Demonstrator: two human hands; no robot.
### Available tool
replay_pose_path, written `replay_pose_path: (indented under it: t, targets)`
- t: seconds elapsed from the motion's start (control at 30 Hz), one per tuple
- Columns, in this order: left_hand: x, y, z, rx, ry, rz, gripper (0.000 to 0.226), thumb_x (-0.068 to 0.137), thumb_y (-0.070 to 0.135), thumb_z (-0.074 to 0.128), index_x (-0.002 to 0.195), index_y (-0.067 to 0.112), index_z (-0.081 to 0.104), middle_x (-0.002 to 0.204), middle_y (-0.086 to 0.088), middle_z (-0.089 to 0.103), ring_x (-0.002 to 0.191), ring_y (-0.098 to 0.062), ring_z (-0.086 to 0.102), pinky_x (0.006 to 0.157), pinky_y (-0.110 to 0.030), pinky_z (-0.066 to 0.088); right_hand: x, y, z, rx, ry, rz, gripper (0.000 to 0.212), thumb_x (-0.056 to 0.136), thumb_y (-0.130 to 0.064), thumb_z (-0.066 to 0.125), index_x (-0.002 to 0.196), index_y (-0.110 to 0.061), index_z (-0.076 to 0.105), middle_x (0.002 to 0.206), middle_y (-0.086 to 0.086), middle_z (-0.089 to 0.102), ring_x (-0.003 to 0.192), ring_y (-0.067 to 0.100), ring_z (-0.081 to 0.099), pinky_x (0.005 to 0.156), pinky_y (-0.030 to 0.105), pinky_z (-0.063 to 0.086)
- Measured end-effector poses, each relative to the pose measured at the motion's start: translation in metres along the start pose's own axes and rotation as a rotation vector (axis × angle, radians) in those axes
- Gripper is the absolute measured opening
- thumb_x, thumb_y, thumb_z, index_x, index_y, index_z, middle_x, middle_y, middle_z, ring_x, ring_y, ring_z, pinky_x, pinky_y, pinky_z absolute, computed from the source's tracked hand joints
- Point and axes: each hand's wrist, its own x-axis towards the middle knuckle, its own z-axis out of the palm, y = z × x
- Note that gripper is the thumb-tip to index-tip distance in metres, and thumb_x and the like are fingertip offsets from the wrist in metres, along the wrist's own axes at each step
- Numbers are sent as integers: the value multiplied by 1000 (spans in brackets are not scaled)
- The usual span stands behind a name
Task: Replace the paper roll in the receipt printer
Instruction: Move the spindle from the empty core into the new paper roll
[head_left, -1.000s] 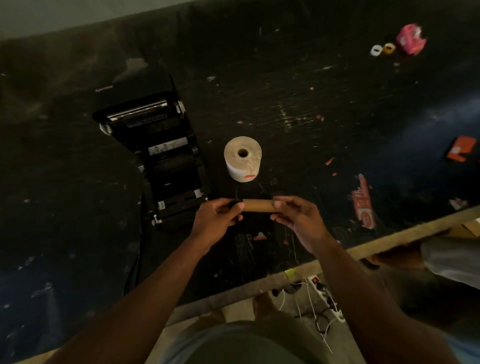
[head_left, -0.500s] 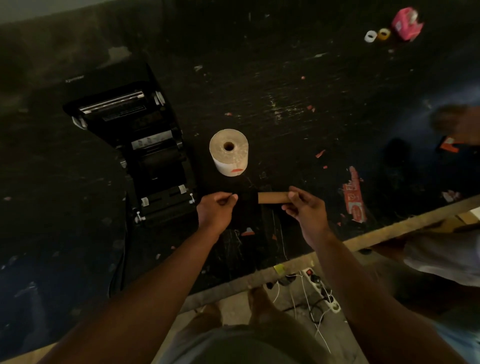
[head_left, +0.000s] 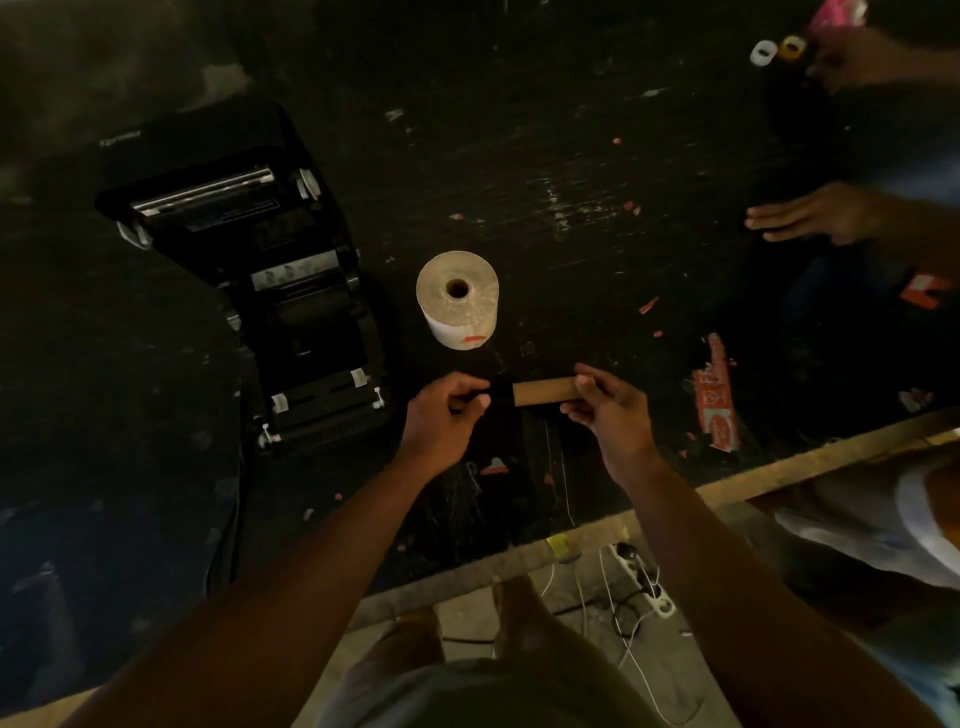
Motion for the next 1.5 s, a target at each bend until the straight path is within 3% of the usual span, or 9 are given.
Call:
replay_pose_path:
  t: [0.23,0.43,0.63,0.73,0.9,1.13,1.33,1.43,1.5]
  targets:
    - [-9,-16,-1,-104,61,-120,18,100,20,64,115,28,71,97,7,75,93,-6,73,94,-39,60,21,-16,-24,88,260,-77,25,101,-18,62,125,-23,70,123,4,70,92,15,71,80,31,59]
    - [-15,-16,0,53,-14,-40,22,98,18,67,116,30,70,118,4,68,96,2,65,71,-7,51,23,-33,1,-41,-24,-109,27,98,-13,67,124,-19,70,121,-2,66,100,17,73,85,30,59]
    - [-24,-10,-3,344,71,156,28,95,23,69,122,30,68,124,6,61,110,-8,63,90,-30,57,28,-29,32,-287,-160,-131,24,95,-7,71,106,-27,70,130,9,66,105,21,74,97,41,60]
    - [-21,4,-9,396,154,236,29,94,31,67,123,30,66,122,6,58,109,-9,60,85,-35,60,35,-21,31,-555,-173,-273,27,90,-13,78,110,-28,68,123,-2,69,112,16,69,101,42,57]
    - [19,46,-36,548,457,360,45,82,52,71,119,27,63,128,-3,48,113,-18,51,84,-33,55,32,-5,26,-883,-133,-532,33,84,-22,82,107,-37,65,96,-30,57,100,7,62,81,26,52]
    - [76,92,-48,879,167,62,71,67,73,76,120,26,73,143,-8,40,125,-32,48,95,-49,49,27,6,27,-935,-56,-623,32,83,-19,81,110,-28,66,105,-11,67,101,14,61,77,28,48]
    - [96,91,-62,639,139,-8,59,65,60,88,108,22,78,130,-3,56,111,-21,62,87,-41,55,24,4,25,-936,-71,-633,36,84,-20,81,115,-27,64,111,-9,67,105,13,60,86,35,56]
    - [99,91,-82,207,159,-160,48,62,57,90,84,15,80,84,11,70,82,-9,68,77,-39,58,19,-2,23,-910,-111,-610,45,84,-26,82,125,-26,63,123,-6,65,117,17,59,97,40,55]
    - [88,94,-93,-62,175,-274,46,55,57,92,82,21,80,87,12,71,87,-10,69,87,-42,60,13,-13,24,-838,-72,-632,48,86,-32,80,130,-26,62,128,-4,62,117,16,60,99,44,55]
